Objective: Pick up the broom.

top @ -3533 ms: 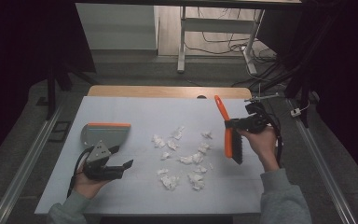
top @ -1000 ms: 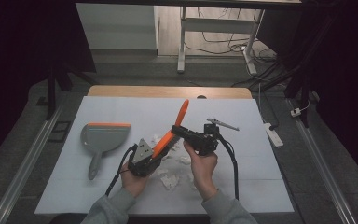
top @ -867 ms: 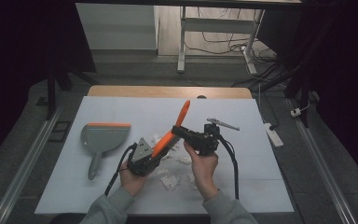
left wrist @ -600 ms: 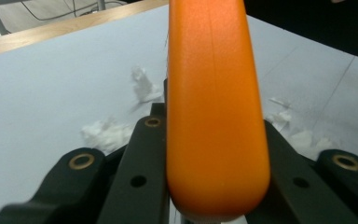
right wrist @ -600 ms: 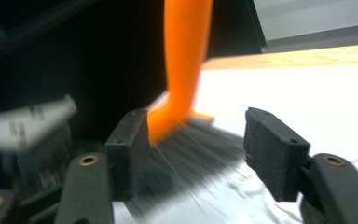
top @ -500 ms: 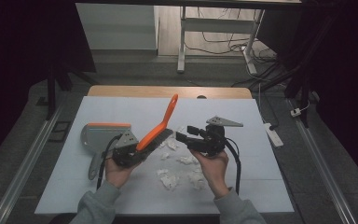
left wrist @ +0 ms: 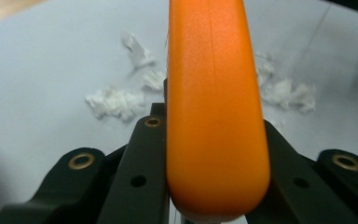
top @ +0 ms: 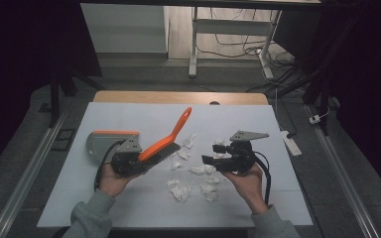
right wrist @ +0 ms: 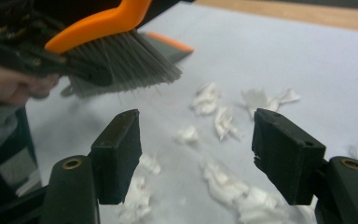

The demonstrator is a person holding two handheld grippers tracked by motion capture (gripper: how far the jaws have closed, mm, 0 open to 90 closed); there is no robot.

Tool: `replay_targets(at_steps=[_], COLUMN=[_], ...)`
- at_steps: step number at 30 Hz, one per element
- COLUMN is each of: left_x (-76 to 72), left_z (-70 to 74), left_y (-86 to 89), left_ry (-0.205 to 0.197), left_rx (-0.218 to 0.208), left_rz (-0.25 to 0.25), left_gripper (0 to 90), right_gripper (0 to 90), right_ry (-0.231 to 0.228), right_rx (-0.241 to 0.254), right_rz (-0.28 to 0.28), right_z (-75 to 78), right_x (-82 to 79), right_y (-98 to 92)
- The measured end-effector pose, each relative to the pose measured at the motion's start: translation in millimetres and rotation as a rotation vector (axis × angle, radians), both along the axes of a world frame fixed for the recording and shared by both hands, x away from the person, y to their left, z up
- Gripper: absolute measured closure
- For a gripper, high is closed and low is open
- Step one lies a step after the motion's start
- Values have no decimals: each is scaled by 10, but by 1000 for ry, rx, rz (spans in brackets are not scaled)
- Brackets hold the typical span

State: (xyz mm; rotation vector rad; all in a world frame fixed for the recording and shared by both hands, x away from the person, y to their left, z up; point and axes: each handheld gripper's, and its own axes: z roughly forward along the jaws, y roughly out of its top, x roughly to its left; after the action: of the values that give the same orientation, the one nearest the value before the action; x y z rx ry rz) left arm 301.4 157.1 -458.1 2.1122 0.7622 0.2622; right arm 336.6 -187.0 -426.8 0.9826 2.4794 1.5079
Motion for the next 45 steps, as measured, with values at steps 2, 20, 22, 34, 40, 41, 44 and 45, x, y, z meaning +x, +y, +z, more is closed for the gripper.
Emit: replay_targets(at_steps=[2, 20, 22, 34, 40, 41, 44, 45], left_x=[-16, 207, 211, 186, 188, 182, 178, 173], left_z=[27, 179, 178, 224, 231, 237, 231, 227], left_y=[-3, -505, -562, -852, -873, -879, -898, -906], left_ry=[0, 120, 125, 135, 150, 150, 163, 164], left_rx=[29, 300, 334, 427, 440, 445, 449, 449], left_rz=[-25, -276, -299, -411, -457, -466, -479, -480], left_gripper=[805, 805, 805, 805, 805, 804, 804, 805], right_gripper=[327, 300, 300, 316, 328, 344, 376, 392], right_ry=[-19, -117, -118, -98, -48, -51, -44, -48], right_rx=[-26, -153, -167, -321, -407, -417, -447, -455], right_rz=[25, 124, 133, 275, 326, 337, 368, 382], right_z=[43, 299, 309, 224, 97, 81, 49, 34], right_x=[-58, -187, -182, -90, -49, -50, -67, -74], right_y=[0, 82, 128, 455, 480, 490, 532, 549])
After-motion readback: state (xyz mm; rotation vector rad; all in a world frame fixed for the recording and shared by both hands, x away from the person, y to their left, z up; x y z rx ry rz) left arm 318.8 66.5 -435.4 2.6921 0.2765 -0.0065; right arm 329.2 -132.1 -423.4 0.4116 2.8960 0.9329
